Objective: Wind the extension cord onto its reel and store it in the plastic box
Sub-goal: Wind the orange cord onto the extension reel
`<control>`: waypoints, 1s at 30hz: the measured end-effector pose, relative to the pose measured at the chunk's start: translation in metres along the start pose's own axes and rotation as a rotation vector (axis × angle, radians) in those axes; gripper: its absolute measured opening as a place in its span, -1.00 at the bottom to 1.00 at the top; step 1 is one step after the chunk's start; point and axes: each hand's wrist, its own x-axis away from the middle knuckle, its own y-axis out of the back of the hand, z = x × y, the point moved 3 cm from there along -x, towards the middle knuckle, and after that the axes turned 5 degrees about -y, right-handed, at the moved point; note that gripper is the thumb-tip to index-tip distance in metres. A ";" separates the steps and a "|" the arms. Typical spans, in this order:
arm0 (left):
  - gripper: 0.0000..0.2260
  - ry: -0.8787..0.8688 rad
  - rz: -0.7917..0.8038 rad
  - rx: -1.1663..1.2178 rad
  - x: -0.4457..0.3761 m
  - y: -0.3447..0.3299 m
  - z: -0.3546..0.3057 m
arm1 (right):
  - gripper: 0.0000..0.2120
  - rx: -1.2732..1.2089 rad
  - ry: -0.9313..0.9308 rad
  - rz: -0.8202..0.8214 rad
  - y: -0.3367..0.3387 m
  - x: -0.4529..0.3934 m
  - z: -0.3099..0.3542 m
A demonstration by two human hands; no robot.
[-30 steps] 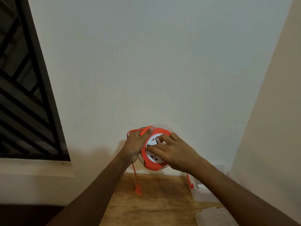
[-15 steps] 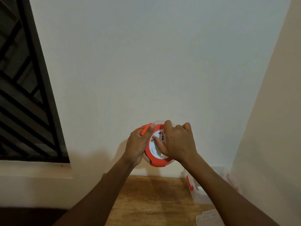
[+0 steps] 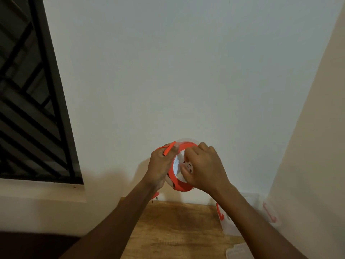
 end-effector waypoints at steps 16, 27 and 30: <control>-0.66 0.050 -0.004 0.016 0.001 0.000 0.003 | -0.51 0.051 -0.310 0.112 -0.012 -0.005 -0.012; -0.75 0.064 -0.039 0.053 0.001 -0.002 0.005 | -0.63 -0.159 -0.708 0.283 -0.024 0.007 -0.024; -0.65 0.076 -0.032 0.077 0.000 -0.001 0.007 | -0.66 -0.138 -0.649 0.240 -0.019 0.006 -0.024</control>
